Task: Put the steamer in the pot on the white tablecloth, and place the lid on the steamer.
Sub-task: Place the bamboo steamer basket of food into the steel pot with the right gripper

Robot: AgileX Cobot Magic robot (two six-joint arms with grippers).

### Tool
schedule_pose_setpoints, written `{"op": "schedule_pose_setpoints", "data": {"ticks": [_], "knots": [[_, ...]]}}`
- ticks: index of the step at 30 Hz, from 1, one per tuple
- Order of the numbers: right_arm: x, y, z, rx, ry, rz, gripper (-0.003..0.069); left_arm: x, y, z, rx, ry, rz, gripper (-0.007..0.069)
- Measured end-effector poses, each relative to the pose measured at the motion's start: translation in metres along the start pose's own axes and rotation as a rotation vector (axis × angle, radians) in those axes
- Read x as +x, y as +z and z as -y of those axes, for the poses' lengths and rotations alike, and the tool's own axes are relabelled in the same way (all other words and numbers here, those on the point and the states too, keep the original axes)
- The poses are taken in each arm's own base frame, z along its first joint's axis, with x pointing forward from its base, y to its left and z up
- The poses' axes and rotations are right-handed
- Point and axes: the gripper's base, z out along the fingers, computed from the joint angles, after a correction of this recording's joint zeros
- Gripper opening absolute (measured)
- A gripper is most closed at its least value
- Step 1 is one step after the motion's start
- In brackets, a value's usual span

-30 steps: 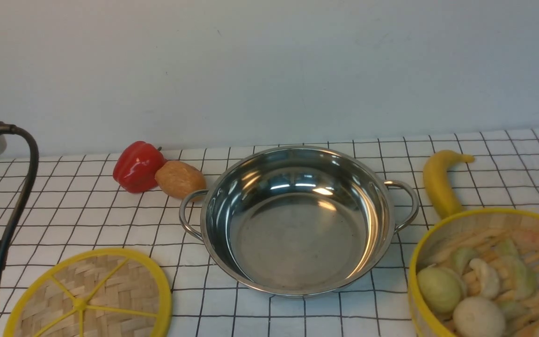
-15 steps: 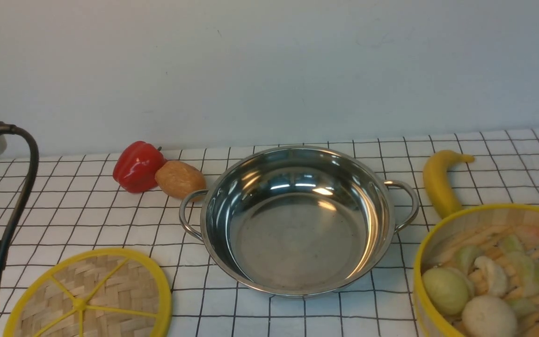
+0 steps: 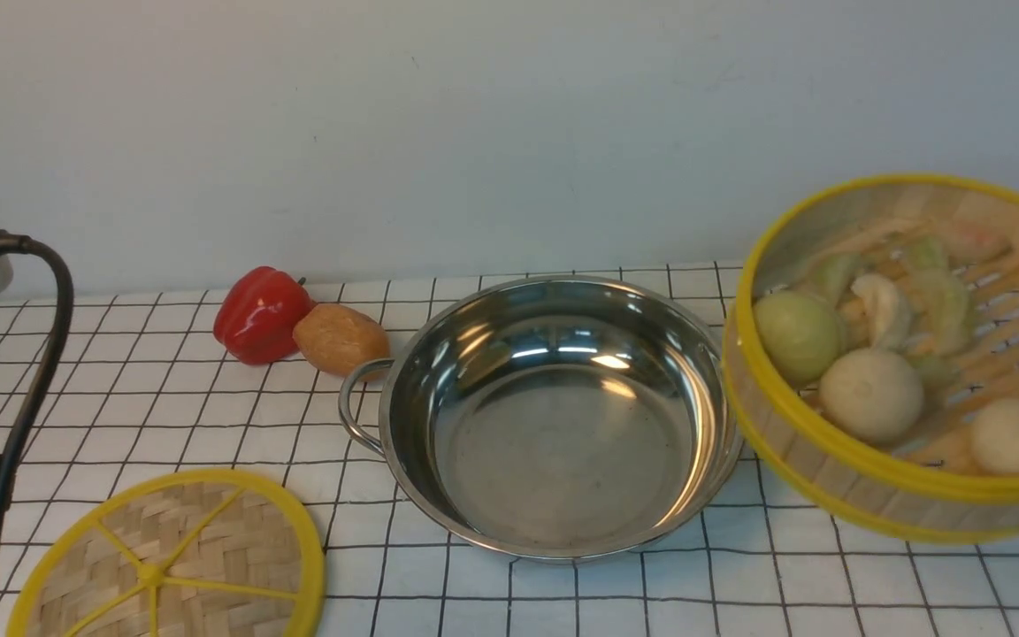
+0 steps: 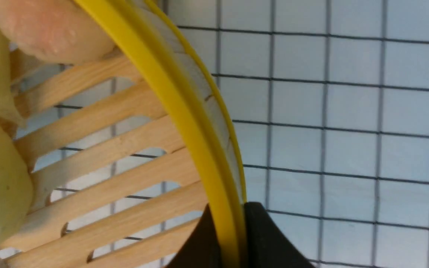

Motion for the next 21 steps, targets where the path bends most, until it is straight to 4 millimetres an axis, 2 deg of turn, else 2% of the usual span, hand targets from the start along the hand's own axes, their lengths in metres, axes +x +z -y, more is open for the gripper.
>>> {"op": "schedule_pose_setpoints", "data": {"ticks": [4,7,11,12,14,15,19,21], "knots": [[-0.009,0.012,-0.007,-0.053,0.007,-0.026,0.0064,0.000,0.000,0.000,0.000,0.000,0.000,0.0243],[-0.021,0.024,-0.022,-0.055,-0.046,-0.041,0.0064,0.000,0.000,0.000,0.001,0.000,0.000,0.0243],[-0.039,0.033,-0.064,-0.089,-0.146,-0.030,0.0064,0.000,0.000,0.000,0.001,0.000,0.000,0.0243],[-0.039,0.034,-0.069,-0.093,-0.156,-0.030,0.0064,0.000,0.000,0.000,0.001,0.000,0.000,0.0243],[-0.048,0.038,-0.098,-0.120,-0.206,-0.016,0.0064,0.000,0.000,0.000,0.001,0.000,0.000,0.0243],[-0.055,0.040,-0.119,-0.137,-0.237,0.001,0.0064,0.000,0.000,0.000,0.001,0.000,0.000,0.0243],[-0.064,0.058,-0.168,-0.160,-0.306,0.012,0.0064,0.000,0.000,0.000,0.003,-0.001,0.000,0.0243],[-0.065,0.066,-0.180,-0.165,-0.320,0.008,0.0064,0.000,0.000,0.000,0.003,-0.001,0.000,0.0243]]}}
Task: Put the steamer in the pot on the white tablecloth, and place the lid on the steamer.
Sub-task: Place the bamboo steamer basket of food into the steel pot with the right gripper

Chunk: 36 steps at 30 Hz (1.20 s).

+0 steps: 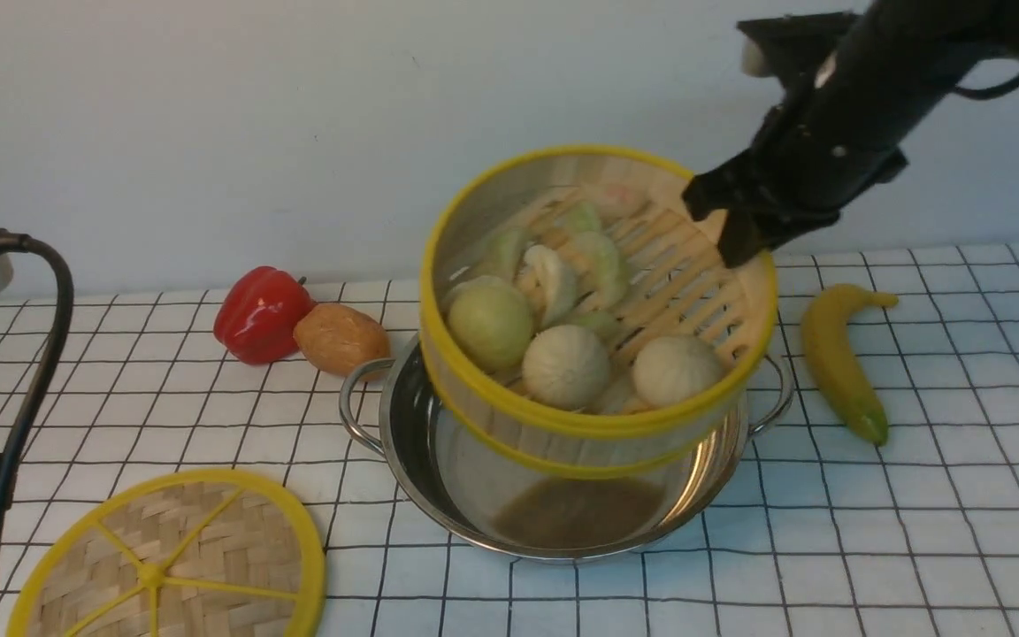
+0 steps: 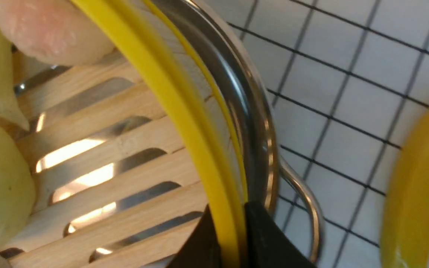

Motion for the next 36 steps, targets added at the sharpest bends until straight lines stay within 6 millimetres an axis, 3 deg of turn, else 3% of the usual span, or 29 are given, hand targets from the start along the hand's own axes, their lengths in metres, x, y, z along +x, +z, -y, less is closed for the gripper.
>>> {"op": "schedule_pose_setpoints", "data": {"ticks": [1,3,9,15,24,36], "knots": [[-0.005,0.012,-0.012,-0.009,-0.018,-0.005,0.0064,0.000,0.000,0.000,0.001,0.000,0.000,0.0243],[-0.009,0.023,-0.018,-0.014,-0.021,-0.011,0.0064,0.000,0.000,0.000,0.001,0.000,0.000,0.0243],[-0.011,0.052,-0.020,0.000,-0.026,-0.053,0.0064,0.000,0.000,0.000,0.003,-0.001,-0.001,0.0243],[-0.010,0.061,-0.015,0.043,-0.043,-0.072,0.0064,0.000,0.000,0.000,0.004,-0.001,0.000,0.0243],[-0.005,0.094,-0.006,0.093,-0.066,-0.134,0.0064,0.000,0.000,0.000,0.004,-0.001,0.000,0.0243],[-0.001,0.116,-0.002,0.099,-0.072,-0.177,0.0064,0.000,0.000,0.000,0.004,-0.001,0.000,0.0243]]}}
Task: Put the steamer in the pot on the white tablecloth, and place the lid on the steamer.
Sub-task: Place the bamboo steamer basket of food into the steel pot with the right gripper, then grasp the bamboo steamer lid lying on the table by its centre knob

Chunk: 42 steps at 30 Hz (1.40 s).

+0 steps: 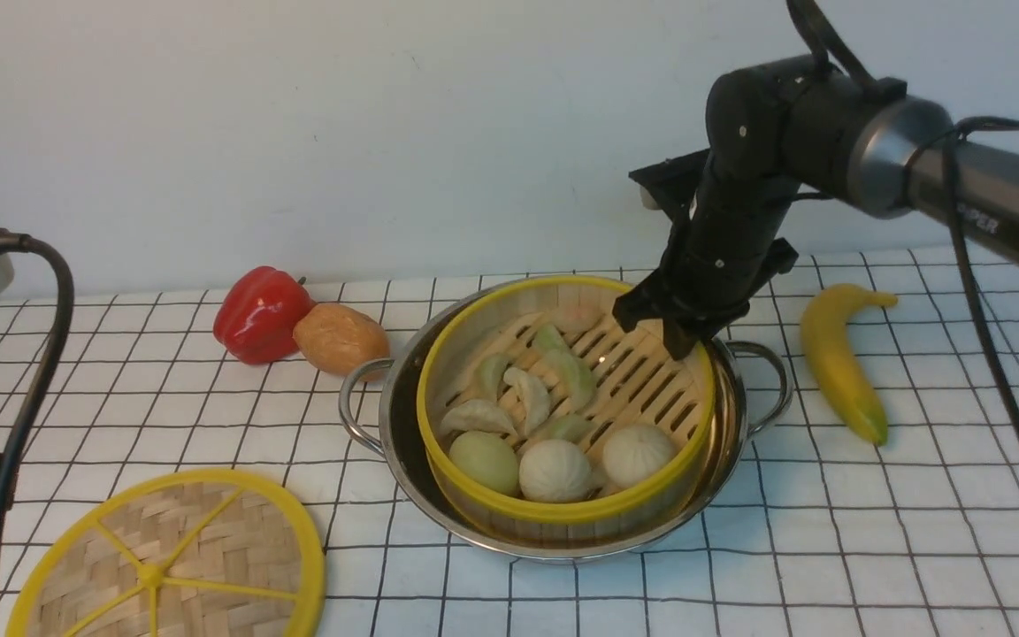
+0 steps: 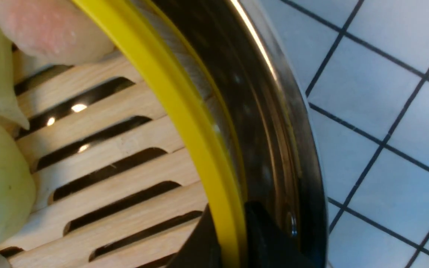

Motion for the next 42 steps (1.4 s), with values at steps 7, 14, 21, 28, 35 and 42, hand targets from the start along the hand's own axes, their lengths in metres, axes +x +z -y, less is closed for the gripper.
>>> {"op": "schedule_pose_setpoints", "data": {"ticks": [7,14,21,28,35,42], "knots": [[0.000,0.006,0.000,-0.003,-0.004,-0.007,0.0081,0.000,0.000,0.000,0.000,0.000,0.000,0.0243],[-0.001,0.005,-0.002,-0.020,-0.005,-0.002,0.0177,0.000,0.000,0.000,0.000,0.000,0.000,0.0243],[-0.001,0.003,-0.004,-0.040,0.000,0.004,0.0332,0.000,0.000,0.000,0.000,0.000,0.000,0.0243],[-0.017,-0.022,-0.006,-0.050,-0.007,0.102,0.0395,0.000,0.000,0.000,0.000,0.000,0.000,0.0243],[-0.039,-0.083,-0.006,-0.006,-0.043,0.314,0.0400,-0.003,0.004,-0.001,0.001,-0.002,-0.010,0.0243],[-0.026,-0.186,0.010,0.012,-0.018,0.526,0.0400,-0.017,0.039,-0.004,0.011,-0.022,-0.130,0.0243]]}}
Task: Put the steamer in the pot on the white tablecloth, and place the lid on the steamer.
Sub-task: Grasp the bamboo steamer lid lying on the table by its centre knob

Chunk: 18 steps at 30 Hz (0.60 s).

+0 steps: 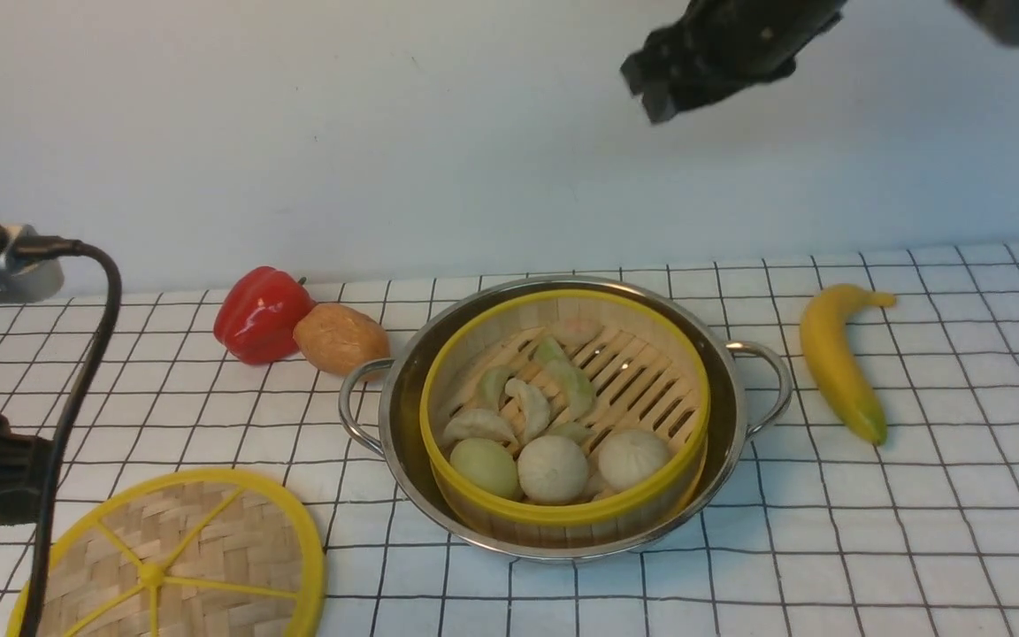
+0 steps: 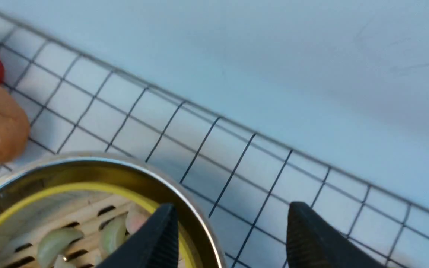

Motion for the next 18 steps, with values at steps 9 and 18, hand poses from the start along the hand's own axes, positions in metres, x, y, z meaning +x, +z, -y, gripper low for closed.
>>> {"op": "schedule_pose_setpoints", "data": {"ticks": [9,18], "knots": [[-0.007,-0.163,0.029,0.061,0.049,0.278,0.0281,-0.024,0.047,-0.005,0.005,-0.015,-0.092,0.0243],[0.088,-0.265,0.021,0.076,0.013,0.278,-0.0009,-0.036,0.088,-0.009,0.009,-0.024,-0.168,0.0243]]}}
